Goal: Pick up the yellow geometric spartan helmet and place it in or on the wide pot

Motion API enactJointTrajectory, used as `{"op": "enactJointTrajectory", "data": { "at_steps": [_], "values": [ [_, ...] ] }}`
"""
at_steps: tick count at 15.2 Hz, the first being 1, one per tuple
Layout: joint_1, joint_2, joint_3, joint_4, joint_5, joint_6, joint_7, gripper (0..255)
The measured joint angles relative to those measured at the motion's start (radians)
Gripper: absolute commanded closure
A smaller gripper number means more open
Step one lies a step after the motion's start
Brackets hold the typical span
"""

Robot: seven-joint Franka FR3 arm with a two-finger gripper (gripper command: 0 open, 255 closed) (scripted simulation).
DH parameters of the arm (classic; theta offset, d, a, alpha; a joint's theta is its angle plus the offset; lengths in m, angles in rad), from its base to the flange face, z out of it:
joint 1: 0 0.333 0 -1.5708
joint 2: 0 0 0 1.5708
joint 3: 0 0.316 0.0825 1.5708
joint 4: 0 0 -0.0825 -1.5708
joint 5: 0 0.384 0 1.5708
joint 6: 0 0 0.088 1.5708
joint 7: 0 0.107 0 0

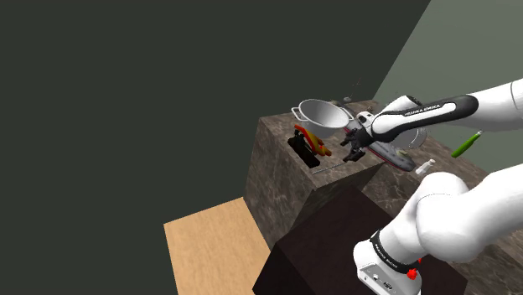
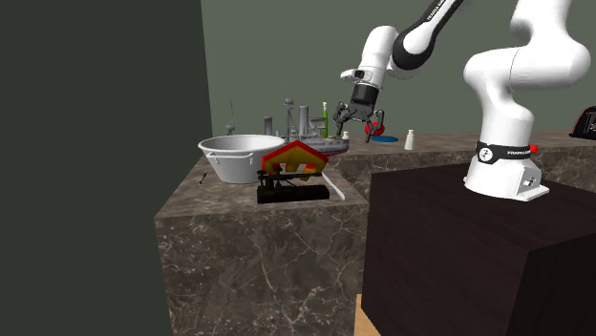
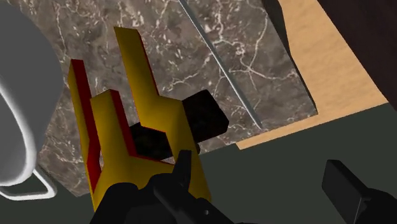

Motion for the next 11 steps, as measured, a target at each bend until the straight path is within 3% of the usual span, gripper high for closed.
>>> {"op": "enactJointTrajectory", "data": {
  "at_steps": [2,4,7,9,11],
  "values": [
    [0.236,0.059,-0.236,0.055,0.089,0.061,-0.15,0],
    [0.518,0.076,-0.511,0.11,0.15,0.114,-0.273,0],
    [0.856,0.009,-0.873,0.217,0.116,0.147,-0.377,0],
    [0.991,-0.066,-1.035,0.287,0.059,0.162,-0.425,0],
    [1.091,-0.143,-1.142,0.369,0.01,0.159,-0.464,0]
  ]
}}
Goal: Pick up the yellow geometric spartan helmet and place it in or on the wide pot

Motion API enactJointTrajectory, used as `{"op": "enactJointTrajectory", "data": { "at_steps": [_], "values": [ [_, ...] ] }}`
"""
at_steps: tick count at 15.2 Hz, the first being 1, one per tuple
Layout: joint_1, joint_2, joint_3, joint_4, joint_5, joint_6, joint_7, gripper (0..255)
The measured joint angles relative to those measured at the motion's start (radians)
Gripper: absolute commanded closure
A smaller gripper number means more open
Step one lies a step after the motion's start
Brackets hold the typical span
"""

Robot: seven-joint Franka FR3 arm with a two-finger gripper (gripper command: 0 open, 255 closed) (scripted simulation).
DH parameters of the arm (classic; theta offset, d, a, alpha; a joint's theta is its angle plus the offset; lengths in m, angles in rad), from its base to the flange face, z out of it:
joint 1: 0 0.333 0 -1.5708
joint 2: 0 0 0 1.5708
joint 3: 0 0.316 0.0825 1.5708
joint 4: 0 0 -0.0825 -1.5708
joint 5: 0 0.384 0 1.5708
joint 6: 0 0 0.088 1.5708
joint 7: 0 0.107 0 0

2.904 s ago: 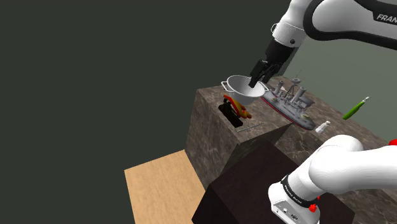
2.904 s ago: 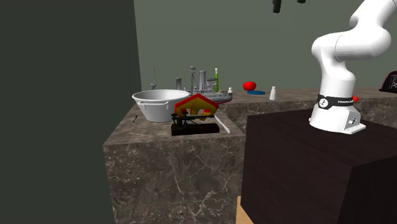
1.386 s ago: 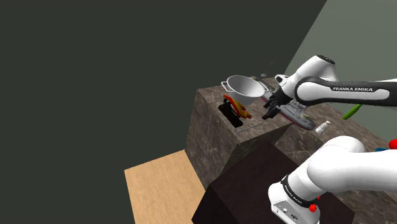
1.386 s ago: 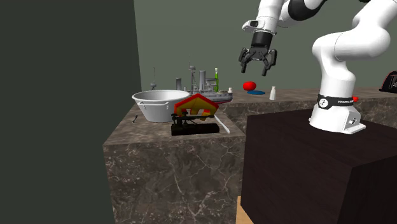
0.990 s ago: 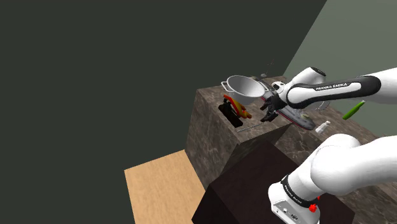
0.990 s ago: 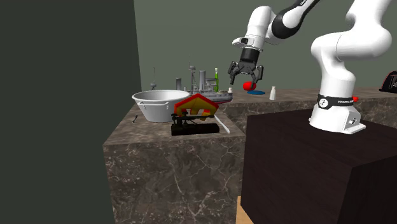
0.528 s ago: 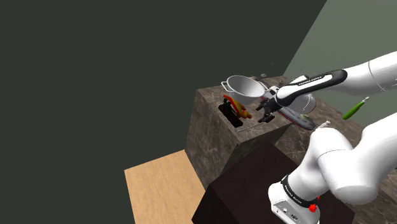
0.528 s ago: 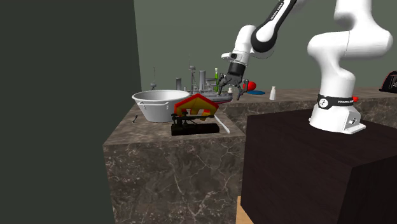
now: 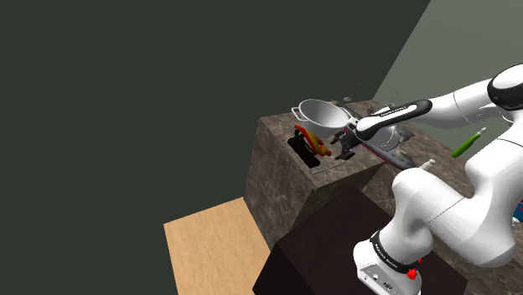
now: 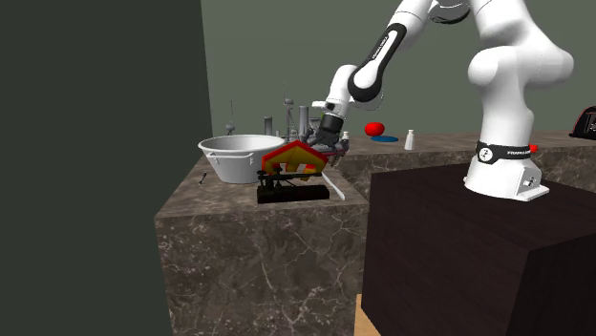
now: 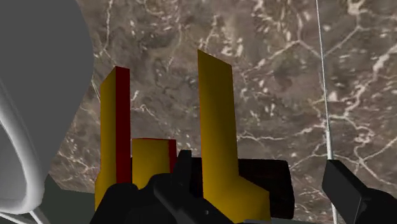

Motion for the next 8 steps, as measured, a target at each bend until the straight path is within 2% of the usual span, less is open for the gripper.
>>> {"op": "enactJointTrajectory", "data": {
  "at_steps": [2,4,8],
  "values": [
    [0.074,-0.076,-0.069,0.085,-0.04,-0.01,-0.038,0],
    [0.115,-0.122,-0.106,0.137,-0.061,-0.017,-0.058,0],
    [0.187,-0.169,-0.167,0.168,-0.081,0.017,-0.051,0]
  ]
}}
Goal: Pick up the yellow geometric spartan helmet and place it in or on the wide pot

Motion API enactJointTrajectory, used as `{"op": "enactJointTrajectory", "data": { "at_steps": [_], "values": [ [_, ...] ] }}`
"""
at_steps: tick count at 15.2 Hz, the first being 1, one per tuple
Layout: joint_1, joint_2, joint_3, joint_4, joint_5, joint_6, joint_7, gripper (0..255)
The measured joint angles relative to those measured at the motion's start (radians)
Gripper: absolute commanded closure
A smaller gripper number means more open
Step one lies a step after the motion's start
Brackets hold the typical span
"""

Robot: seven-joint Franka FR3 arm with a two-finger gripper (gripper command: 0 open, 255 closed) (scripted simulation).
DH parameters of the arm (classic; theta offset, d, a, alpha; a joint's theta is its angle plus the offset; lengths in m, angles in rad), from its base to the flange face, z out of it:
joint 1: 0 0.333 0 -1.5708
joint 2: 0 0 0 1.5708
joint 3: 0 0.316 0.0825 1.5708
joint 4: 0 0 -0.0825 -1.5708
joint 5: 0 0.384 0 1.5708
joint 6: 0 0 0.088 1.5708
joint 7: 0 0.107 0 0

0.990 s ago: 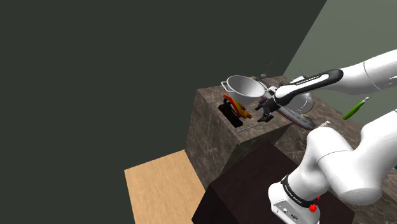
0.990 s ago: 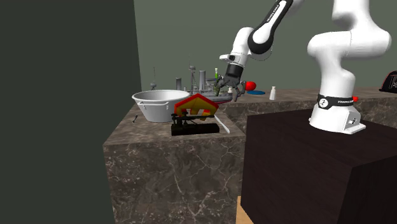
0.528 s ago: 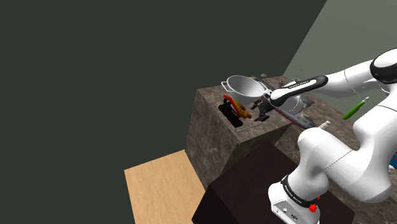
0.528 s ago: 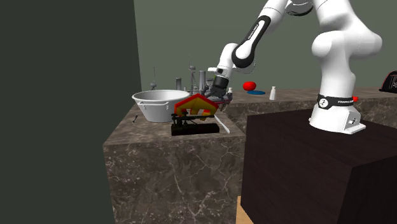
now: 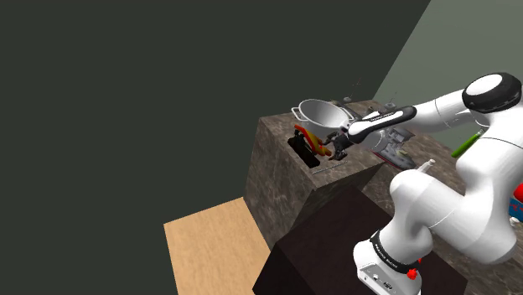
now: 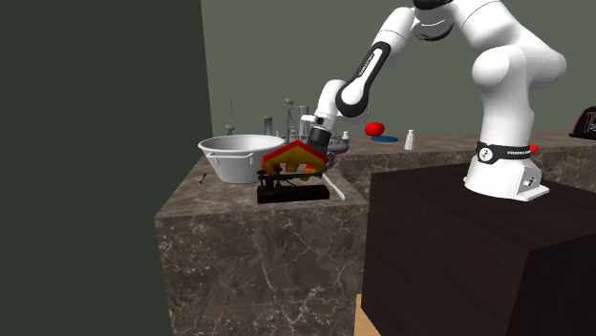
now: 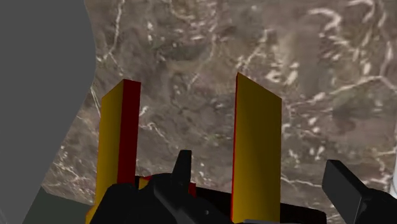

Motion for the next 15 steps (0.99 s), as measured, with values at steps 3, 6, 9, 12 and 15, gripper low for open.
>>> {"op": "enactJointTrajectory", "data": {
  "at_steps": [3,6,9,12,15],
  "values": [
    [0.048,-0.032,-0.04,0.023,-0.009,0.023,0.008,0],
    [0.058,-0.04,-0.048,0.031,-0.011,0.026,0.009,0],
    [0.06,-0.041,-0.049,0.032,-0.011,0.027,0.009,0],
    [0.059,-0.041,-0.049,0.032,-0.011,0.027,0.009,255],
    [0.059,-0.041,-0.049,0.032,-0.011,0.027,0.009,255]
  ]
}}
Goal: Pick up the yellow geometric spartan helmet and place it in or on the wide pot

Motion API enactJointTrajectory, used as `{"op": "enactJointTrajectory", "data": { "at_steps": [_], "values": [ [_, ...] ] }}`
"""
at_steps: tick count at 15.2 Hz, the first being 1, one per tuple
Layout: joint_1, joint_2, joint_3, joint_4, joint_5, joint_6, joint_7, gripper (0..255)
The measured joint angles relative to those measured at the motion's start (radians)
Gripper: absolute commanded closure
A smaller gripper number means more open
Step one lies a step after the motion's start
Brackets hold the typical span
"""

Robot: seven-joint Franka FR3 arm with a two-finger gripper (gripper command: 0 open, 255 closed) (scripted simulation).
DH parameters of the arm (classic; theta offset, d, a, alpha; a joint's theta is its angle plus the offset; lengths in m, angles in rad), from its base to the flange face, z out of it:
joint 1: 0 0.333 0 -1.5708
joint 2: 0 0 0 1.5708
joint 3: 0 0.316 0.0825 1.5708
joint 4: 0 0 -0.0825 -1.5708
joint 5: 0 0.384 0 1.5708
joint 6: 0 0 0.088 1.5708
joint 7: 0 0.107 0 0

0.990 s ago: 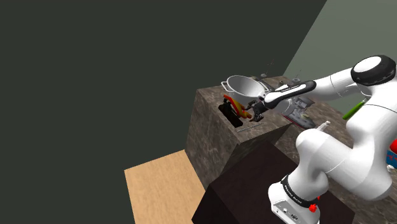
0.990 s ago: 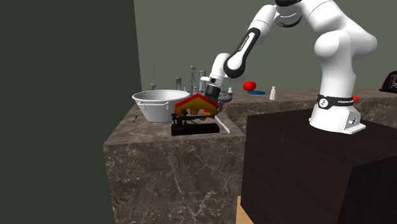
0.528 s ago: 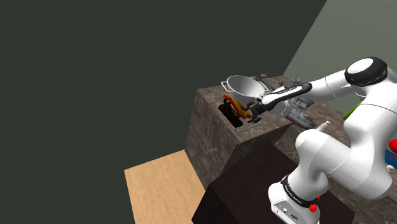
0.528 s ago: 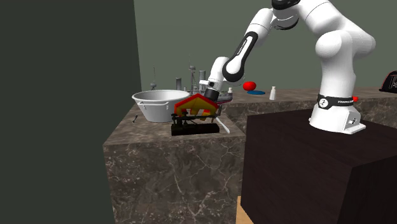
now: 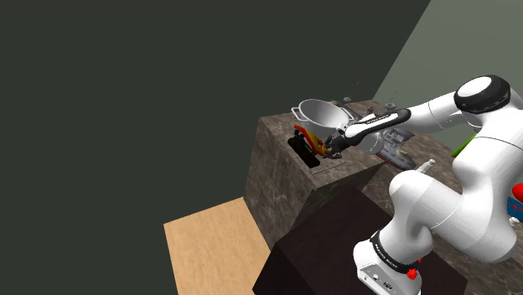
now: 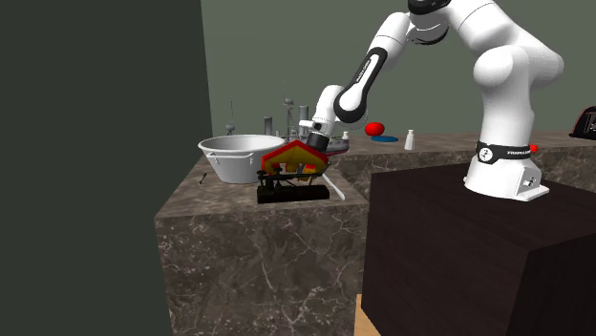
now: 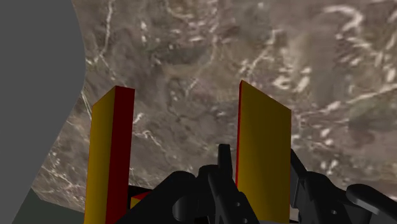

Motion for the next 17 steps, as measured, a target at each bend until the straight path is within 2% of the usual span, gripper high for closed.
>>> {"op": "enactJointTrajectory", "data": {
  "at_steps": [6,11,17],
  "values": [
    [-0.005,0.005,0.005,-0.002,0.002,-0.005,0.0,255],
    [-0.046,0.046,0.054,-0.022,0.018,-0.039,0.003,255],
    [-0.125,0.114,0.148,-0.048,0.052,-0.1,0.002,255]
  ]
}}
